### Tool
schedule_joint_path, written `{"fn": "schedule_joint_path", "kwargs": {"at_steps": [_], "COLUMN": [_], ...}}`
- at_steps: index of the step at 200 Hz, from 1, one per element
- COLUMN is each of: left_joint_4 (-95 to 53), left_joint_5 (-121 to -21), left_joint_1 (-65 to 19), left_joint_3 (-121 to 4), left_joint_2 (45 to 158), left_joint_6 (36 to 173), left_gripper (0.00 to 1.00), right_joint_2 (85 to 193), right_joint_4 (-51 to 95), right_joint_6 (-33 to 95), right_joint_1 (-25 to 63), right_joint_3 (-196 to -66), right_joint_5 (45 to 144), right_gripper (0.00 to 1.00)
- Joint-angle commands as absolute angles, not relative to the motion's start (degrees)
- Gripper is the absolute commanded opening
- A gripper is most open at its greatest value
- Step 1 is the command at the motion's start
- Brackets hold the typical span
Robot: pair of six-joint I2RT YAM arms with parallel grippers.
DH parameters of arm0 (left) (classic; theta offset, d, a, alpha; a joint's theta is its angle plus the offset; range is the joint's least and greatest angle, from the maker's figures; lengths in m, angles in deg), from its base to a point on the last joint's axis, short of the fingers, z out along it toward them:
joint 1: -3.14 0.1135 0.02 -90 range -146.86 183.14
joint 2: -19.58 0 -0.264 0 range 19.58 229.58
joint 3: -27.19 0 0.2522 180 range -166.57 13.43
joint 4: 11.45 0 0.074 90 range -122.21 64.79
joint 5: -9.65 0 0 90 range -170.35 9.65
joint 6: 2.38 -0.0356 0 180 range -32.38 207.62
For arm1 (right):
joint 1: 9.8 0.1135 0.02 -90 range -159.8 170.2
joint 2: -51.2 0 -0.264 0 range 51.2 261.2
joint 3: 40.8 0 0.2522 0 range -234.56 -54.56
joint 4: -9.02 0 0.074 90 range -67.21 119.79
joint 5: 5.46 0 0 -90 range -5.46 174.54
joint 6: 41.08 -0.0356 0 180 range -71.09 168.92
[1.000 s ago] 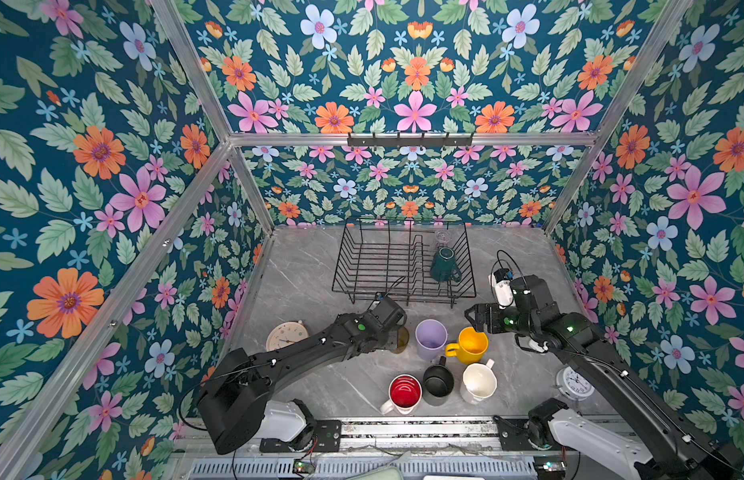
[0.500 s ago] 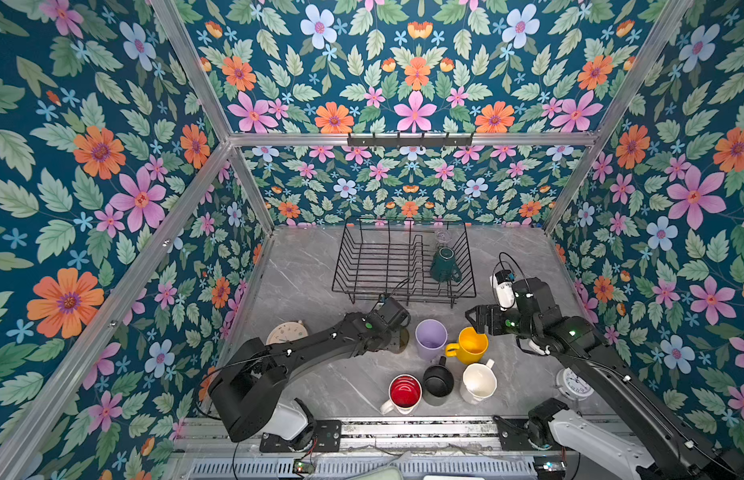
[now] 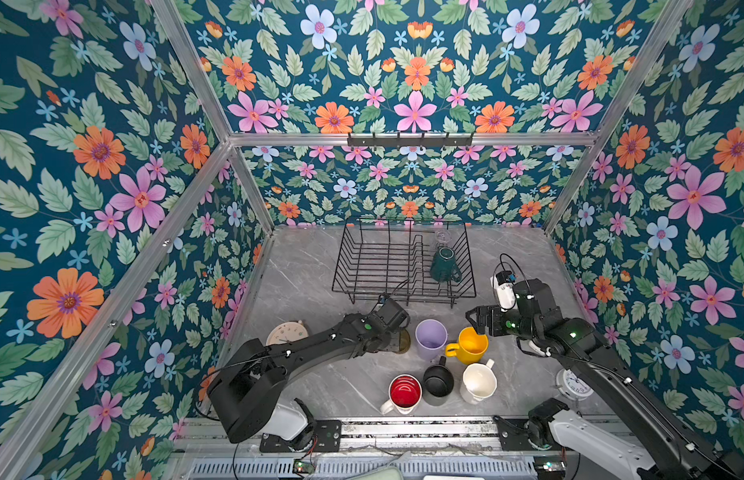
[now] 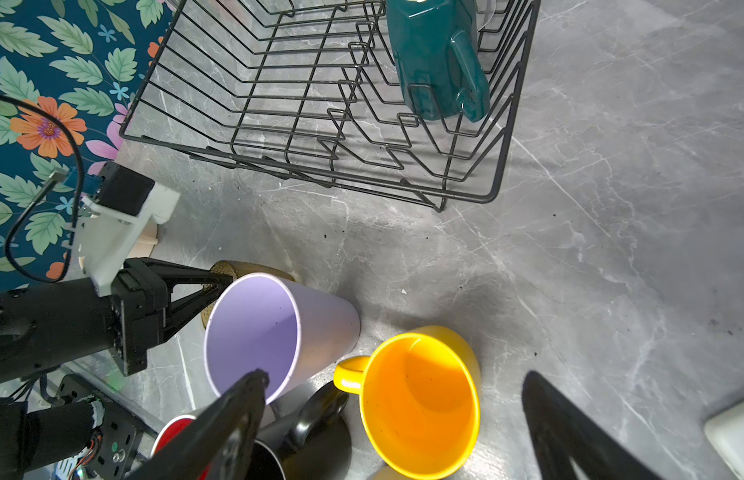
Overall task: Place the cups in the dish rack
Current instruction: 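Close the left gripper on the gold tumbler's rim and lift it, then bring the gold tumbler toward the right gripper while the right gripper reaches for it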
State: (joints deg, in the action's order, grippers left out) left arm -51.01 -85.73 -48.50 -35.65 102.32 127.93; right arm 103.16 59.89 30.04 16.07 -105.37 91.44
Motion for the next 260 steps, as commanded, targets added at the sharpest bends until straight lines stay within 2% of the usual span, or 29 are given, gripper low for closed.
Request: {"fn": "schedule_joint_path", "kwargs": {"at_steps": [1, 46, 106, 141, 159, 182, 218, 260], "left_joint_4": [-51.79, -55.26, -55.26, -43.52, -37.18, -27.84, -13.24, 1.55], "left_joint_5": [-85.27, -87.72, -86.34, -69.27, -59.29, -50.31, -40.67, -34.67], "left_joint_1": [-48.45, -48.38, -44.40, -34.67, -28.90, -26.10, -23.79, -22.62], "left_joint_3": [-35.37, -35.19, -34.42, -29.20, -25.50, -21.28, -16.50, -12.13], "left_joint_2": [101.90, 97.27, 80.03, 69.65, 67.73, 66.98, 66.62, 67.81], "left_joint_6": [128.06, 127.79, 123.81, 123.61, 126.04, 129.98, 137.19, 145.66], "left_gripper": [0.00, 0.00, 0.00, 0.00, 0.00, 0.00, 0.00, 0.00], "right_joint_2": [103.05, 103.05, 102.50, 100.71, 100.39, 100.93, 102.28, 103.71], "right_joint_4": [58.56, 58.13, 54.72, 48.55, 44.63, 38.85, 28.84, 18.14], "right_joint_6": [29.86, 29.23, 27.41, 25.34, 23.61, 20.86, 16.66, 11.98], "right_joint_1": [16.09, 16.04, 16.11, 16.10, 16.04, 16.12, 16.12, 16.29], "right_joint_3": [-105.26, -105.53, -105.74, -105.03, -104.32, -103.38, -101.17, -98.61], "right_joint_5": [91.30, 92.16, 97.07, 103.77, 107.91, 113.72, 122.31, 129.98], "right_gripper": [0.96, 0.96, 0.96, 0.96, 0.96, 0.96, 0.96, 0.96]}}
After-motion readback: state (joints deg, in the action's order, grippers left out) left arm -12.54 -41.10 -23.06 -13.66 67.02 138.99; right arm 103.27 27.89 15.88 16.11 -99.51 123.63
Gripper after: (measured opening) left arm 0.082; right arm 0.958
